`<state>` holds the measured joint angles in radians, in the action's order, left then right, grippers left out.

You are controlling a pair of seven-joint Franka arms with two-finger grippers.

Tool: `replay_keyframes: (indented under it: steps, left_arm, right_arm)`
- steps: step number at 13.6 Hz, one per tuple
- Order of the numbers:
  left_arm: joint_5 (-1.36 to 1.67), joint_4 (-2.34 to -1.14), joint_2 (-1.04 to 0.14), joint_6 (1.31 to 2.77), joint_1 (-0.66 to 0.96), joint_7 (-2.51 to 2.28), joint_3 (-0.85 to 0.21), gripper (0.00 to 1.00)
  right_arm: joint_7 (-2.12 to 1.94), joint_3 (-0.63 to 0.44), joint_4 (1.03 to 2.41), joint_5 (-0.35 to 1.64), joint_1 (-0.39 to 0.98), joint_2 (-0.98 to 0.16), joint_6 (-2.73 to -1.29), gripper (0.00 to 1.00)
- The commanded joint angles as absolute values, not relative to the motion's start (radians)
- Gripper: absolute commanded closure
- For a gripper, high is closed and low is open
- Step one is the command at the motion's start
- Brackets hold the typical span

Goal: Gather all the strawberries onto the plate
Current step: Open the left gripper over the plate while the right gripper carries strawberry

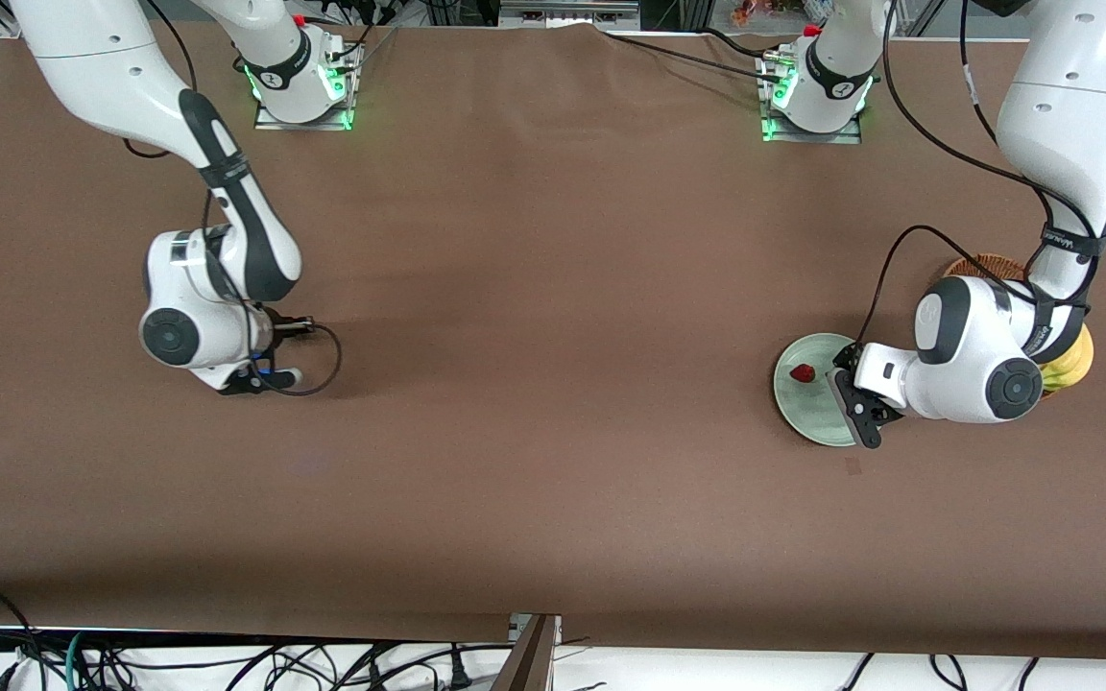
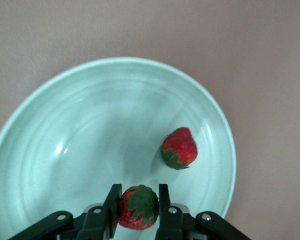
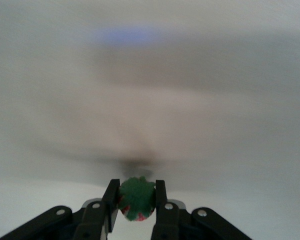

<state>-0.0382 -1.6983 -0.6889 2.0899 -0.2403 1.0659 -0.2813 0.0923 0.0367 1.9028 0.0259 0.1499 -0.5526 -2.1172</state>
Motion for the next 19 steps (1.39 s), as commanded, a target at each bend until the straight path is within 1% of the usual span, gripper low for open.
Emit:
replay_keyframes:
  steps: [1, 3, 4, 6, 8, 12, 15, 17, 18, 19]
  left_arm:
    - [-0.057, -1.709, -0.686, 2.102, -0.255, 1.094, -0.296, 0.01]
    - [-0.057, -1.718, -0.678, 2.100, -0.255, 1.094, -0.296, 0.00]
    - [-0.057, -1.720, -0.677, 2.100, -0.255, 1.094, -0.296, 0.00]
    - [-0.057, -1.718, -0.667, 2.091, -0.255, 1.094, -0.296, 0.00]
    - [-0.057, -1.709, -0.644, 2.068, -0.253, 1.082, -0.299, 0.00]
    - [-0.051, -1.678, -0.604, 1.956, -0.238, 0.945, -0.325, 0.00]
    - [-0.049, -1.677, -0.588, 1.902, -0.236, 0.786, -0.383, 0.00]
    - [-0.040, -1.681, -0.588, 1.905, -0.235, 0.723, -0.414, 0.00]
    - [-0.040, -1.683, -0.588, 1.908, -0.235, 0.688, -0.442, 0.00]
    - [-0.038, -1.684, -0.589, 1.911, -0.235, 0.637, -0.463, 0.00]
  right_arm:
    - [0.291, 0.115, 1.792, 0.034, 0.176, -0.618, -2.114, 0.97]
    - [0.432, 0.158, 1.709, 0.064, 0.216, -0.665, -2.118, 0.97]
    - [0.487, 0.164, 1.680, 0.087, 0.242, -0.684, -2.143, 0.97]
    - [0.599, 0.199, 1.640, 0.136, 0.294, -0.718, -2.241, 0.97]
    - [0.722, 0.228, 1.573, 0.146, 0.349, -0.780, -2.346, 0.97]
    - [0.911, 0.232, 1.407, 0.144, 0.475, -0.917, -2.512, 0.97]
    - [1.001, 0.242, 1.367, 0.144, 0.529, -0.968, -2.614, 0.97]
    - [1.044, 0.278, 1.347, 0.143, 0.541, -1.006, -2.705, 0.96]
    - [1.070, 0.285, 1.344, 0.143, 0.548, -1.015, -2.736, 0.94]
    - [1.078, 0.291, 1.344, 0.143, 0.551, -1.015, -2.743, 0.78]
